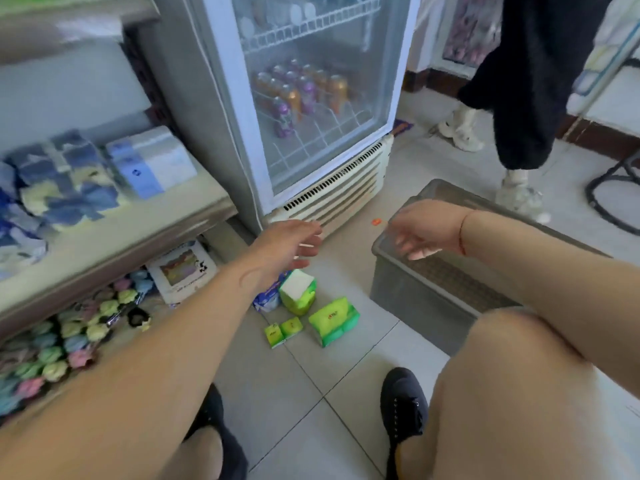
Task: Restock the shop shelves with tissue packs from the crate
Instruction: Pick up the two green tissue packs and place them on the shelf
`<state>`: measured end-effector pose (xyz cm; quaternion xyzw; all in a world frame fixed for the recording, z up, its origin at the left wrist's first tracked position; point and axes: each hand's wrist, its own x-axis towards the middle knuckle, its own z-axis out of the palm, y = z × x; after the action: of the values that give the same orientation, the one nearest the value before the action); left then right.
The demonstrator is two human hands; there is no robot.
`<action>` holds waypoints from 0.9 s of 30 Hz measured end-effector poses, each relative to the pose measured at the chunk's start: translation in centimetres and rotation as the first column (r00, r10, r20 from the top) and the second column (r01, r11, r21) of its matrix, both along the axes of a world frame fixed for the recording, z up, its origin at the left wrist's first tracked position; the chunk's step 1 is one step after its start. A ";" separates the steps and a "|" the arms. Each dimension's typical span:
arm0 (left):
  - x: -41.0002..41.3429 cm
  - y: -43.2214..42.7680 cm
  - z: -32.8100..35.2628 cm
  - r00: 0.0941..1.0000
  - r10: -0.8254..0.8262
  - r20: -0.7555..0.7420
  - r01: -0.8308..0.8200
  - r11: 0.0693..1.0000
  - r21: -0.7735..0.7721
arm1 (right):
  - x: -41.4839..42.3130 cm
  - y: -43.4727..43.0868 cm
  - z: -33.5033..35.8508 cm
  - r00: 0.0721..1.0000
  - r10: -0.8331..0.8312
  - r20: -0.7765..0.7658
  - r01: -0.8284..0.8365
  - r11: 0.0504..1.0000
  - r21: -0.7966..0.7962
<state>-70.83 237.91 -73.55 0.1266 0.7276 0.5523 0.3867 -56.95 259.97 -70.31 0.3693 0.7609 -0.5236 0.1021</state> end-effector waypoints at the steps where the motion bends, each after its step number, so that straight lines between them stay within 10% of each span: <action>1: -0.7 -1.5 -0.5 0.999 0.048 0.009 -0.048 0.999 -0.008 | -1.5 -1.4 0.1 0.994 0.101 0.042 -0.103 0.993 0.052; 9: -4.1 -9.0 -6.9 0.960 0.275 0.057 -0.264 0.953 -0.148 | -9.7 -10.3 -4.8 0.813 0.520 0.263 -0.564 0.816 0.129; 15: -5.0 -10.8 -10.3 0.979 -0.006 -0.204 -0.083 0.902 -0.425 | -13.0 -12.2 -6.0 0.513 0.658 0.552 -0.855 0.332 0.399; 27: -3.0 -4.4 -15.9 0.909 -0.267 -0.320 0.077 0.862 -0.500 | -14.1 -9.7 -10.9 0.443 0.644 0.624 -0.892 0.387 0.233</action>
<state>-73.88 233.56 -89.49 0.1971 0.8869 0.2836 0.3068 -71.07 250.27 -81.22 0.0772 0.9103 -0.0774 0.3992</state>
